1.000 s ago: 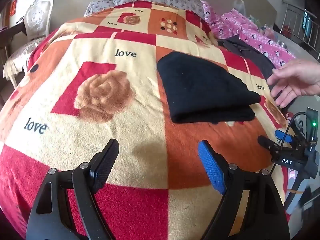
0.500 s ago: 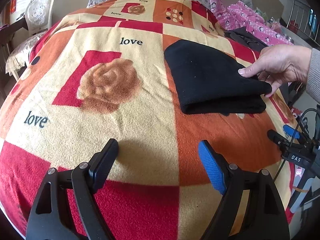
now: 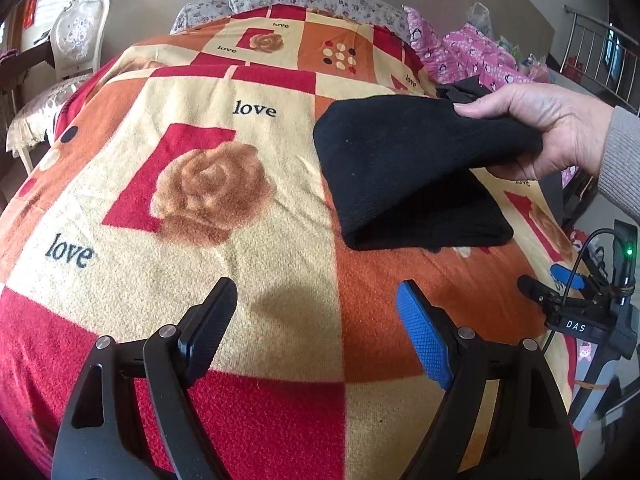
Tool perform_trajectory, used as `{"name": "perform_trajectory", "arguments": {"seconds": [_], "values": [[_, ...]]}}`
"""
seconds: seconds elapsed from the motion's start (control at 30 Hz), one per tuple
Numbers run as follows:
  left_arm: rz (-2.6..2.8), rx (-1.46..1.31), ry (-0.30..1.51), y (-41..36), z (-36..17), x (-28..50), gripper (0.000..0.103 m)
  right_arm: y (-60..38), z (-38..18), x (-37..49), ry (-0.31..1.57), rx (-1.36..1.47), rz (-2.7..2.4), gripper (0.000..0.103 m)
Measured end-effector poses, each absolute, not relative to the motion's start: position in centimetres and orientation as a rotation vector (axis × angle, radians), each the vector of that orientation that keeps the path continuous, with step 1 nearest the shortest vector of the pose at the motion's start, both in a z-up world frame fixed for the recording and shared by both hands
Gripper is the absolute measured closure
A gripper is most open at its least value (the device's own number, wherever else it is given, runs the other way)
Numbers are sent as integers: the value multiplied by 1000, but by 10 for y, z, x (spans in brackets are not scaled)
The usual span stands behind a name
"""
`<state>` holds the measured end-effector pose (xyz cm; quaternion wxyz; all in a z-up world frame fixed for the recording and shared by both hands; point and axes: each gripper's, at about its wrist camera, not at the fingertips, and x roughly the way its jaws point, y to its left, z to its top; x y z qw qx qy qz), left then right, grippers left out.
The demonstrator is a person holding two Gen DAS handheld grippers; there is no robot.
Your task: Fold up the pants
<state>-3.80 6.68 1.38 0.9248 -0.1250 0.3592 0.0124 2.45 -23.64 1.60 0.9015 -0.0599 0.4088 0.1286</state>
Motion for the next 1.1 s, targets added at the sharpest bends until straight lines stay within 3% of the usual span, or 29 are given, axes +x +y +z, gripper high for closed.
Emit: {"name": "perform_trajectory", "arguments": {"seconds": [0.2,0.4,0.8,1.1], "values": [[2,-229,661,60,25,-47,21,-236,16,24,846,-124,266,0],[8,-160,764,48,15,-39,21,-236,16,25,852,-124,265,0],[40,-219,659,59,24,-55,21,-235,17,24,852,-124,265,0],[84,-97,651,38,25,-57,21,-235,18,24,849,-125,264,0]]}}
